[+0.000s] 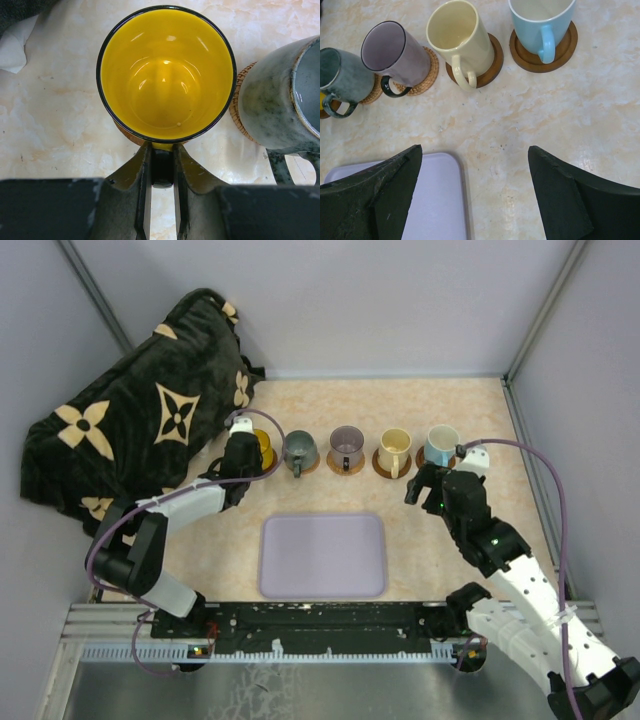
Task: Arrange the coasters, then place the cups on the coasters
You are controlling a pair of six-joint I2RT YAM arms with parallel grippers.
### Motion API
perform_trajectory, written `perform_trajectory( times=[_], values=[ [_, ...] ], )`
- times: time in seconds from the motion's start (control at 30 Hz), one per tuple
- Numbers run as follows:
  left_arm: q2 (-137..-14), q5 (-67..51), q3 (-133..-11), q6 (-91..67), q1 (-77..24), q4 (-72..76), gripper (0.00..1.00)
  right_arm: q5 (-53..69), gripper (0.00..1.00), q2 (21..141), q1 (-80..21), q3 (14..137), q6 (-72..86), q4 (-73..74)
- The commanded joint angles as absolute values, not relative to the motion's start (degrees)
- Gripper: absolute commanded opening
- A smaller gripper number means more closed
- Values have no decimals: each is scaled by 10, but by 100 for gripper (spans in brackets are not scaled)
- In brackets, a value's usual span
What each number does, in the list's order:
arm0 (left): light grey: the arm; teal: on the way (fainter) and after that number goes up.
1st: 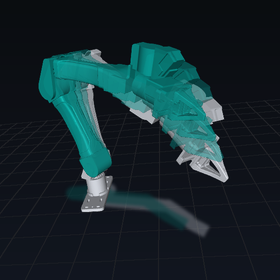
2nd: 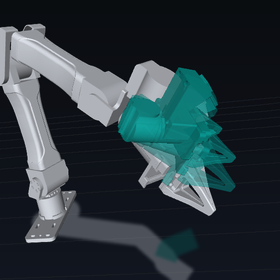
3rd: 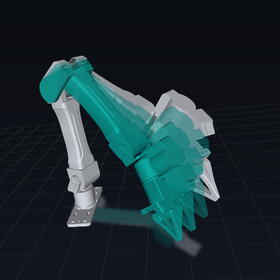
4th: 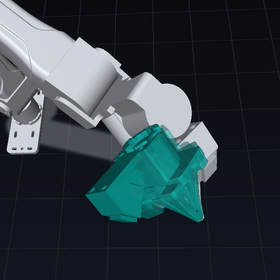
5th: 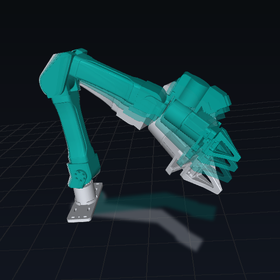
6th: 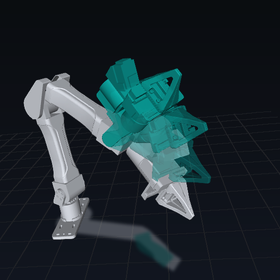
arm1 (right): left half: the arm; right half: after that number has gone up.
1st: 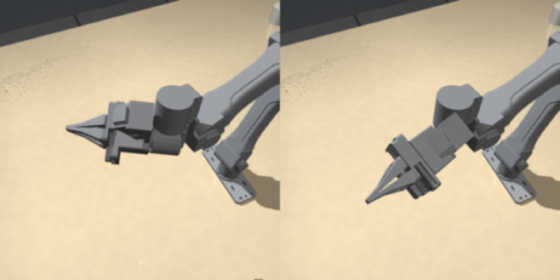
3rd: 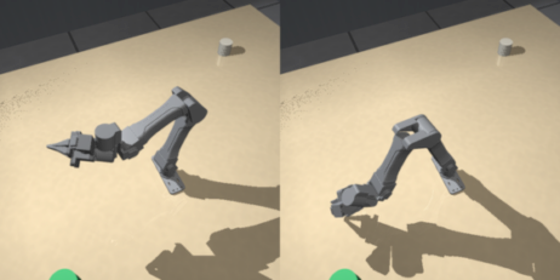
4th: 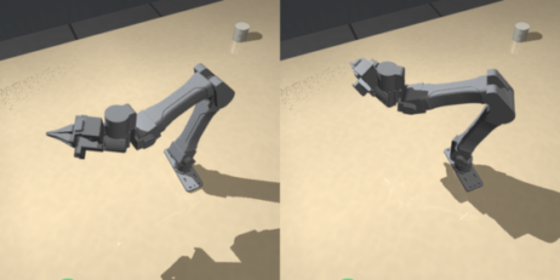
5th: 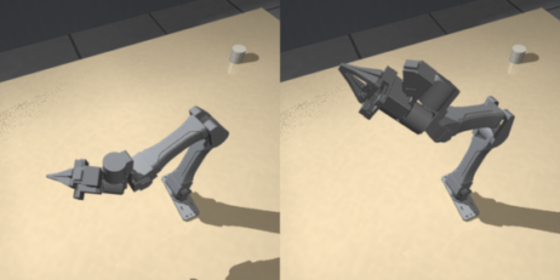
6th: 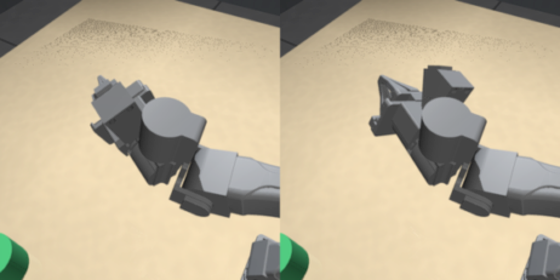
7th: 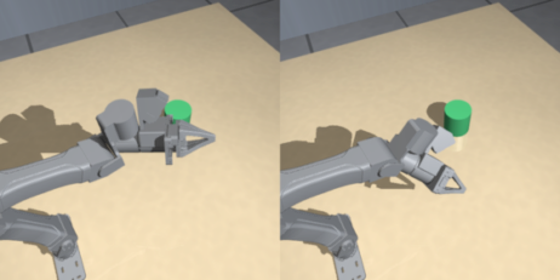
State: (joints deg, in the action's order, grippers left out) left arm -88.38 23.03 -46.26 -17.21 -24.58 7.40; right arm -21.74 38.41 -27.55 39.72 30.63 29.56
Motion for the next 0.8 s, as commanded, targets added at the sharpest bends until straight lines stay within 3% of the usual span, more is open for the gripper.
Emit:
perform_trajectory(
  times=[0.0,0.13,0.43,0.77],
  values=[
    [-873,246,-481,-180,-241,68,12,-211,87,386,-271,400,308,271],
    [-876,249,-488,-180,-240,56,24,-209,87,387,-271,402,308,271],
    [-874,250,-490,-177,-241,54,39,-207,87,389,-271,400,310,269],
    [-865,250,-490,-172,-241,53,45,-207,87,391,-271,397,308,270]
  ],
)
